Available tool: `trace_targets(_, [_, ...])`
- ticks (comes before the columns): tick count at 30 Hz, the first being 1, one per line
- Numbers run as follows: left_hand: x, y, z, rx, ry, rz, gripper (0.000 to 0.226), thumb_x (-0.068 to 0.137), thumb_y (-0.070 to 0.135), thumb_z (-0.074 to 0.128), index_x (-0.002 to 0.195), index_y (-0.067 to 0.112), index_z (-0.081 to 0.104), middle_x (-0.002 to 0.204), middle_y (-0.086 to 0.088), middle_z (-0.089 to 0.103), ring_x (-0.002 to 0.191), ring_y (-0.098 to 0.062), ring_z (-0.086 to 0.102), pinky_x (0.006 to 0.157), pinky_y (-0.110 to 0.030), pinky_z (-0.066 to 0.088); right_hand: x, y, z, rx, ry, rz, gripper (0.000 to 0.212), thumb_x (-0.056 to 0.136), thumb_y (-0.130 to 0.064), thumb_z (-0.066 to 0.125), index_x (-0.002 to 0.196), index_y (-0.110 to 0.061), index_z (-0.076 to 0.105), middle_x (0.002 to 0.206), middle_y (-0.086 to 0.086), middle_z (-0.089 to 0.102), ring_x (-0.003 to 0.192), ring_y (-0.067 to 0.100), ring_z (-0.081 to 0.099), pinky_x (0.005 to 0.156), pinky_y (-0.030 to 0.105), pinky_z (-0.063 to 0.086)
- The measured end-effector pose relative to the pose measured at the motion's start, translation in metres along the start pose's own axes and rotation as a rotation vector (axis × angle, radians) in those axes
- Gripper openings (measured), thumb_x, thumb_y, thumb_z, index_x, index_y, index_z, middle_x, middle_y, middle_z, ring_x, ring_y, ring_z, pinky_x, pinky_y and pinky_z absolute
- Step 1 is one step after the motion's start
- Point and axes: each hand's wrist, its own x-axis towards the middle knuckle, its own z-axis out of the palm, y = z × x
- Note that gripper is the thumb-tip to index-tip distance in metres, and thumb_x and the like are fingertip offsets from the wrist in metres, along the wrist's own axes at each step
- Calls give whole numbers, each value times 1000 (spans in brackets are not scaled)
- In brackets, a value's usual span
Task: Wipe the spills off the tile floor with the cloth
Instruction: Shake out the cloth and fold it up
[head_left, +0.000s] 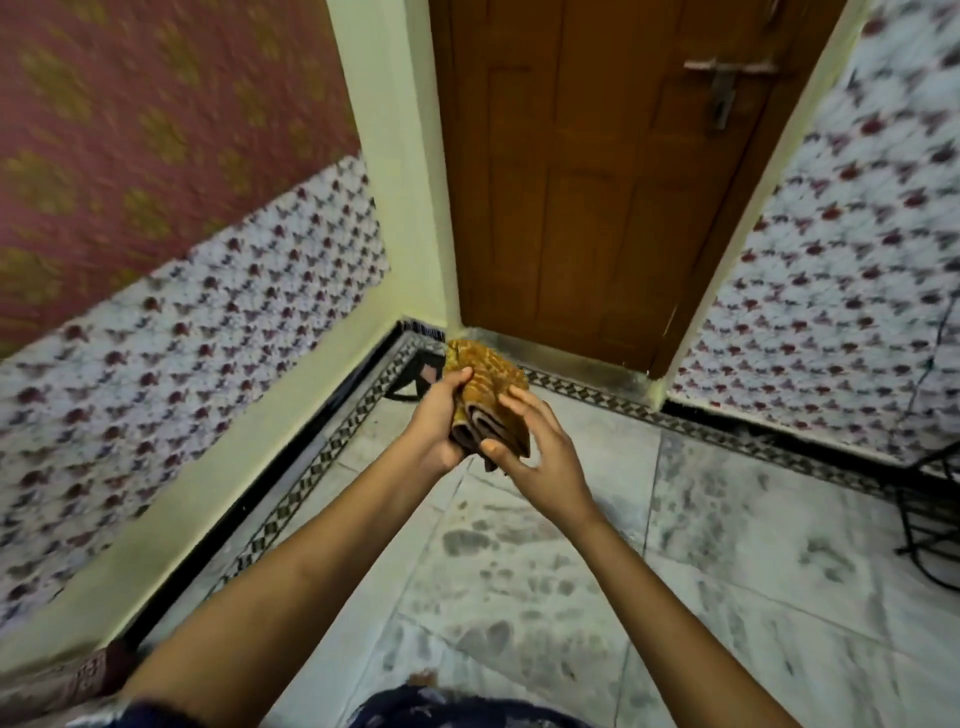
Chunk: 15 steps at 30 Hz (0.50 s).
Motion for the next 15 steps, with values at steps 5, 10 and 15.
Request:
trace_targets(5, [-5,41,20,191,-103,48,25,90,27,44,95,8,58,90,-15,63,83,-29,59,70,-39,49,37,-29,-17,111,176,-11,19,83,-22,69,101,-16,68,105,-2,66,92,8,61,78,24,49])
trace_targets(10, [-8,77,12,471,-153,131,19,91,9,43,93,13,62,88,-11,63,82,-23,60,68,-35,50,67,-58,-38,227,228,69,4,83,-15,69,81,-18,67,76,-1,68,72,12,63,67,31,49])
trace_targets(15, [-11,115,-9,884,-48,246,19,90,4,50,86,16,64,83,-5,63,82,-19,59,67,-29,48,92,-74,-33,480,287,282,21,87,-24,64,89,-3,64,78,11,67,75,22,64,62,31,52])
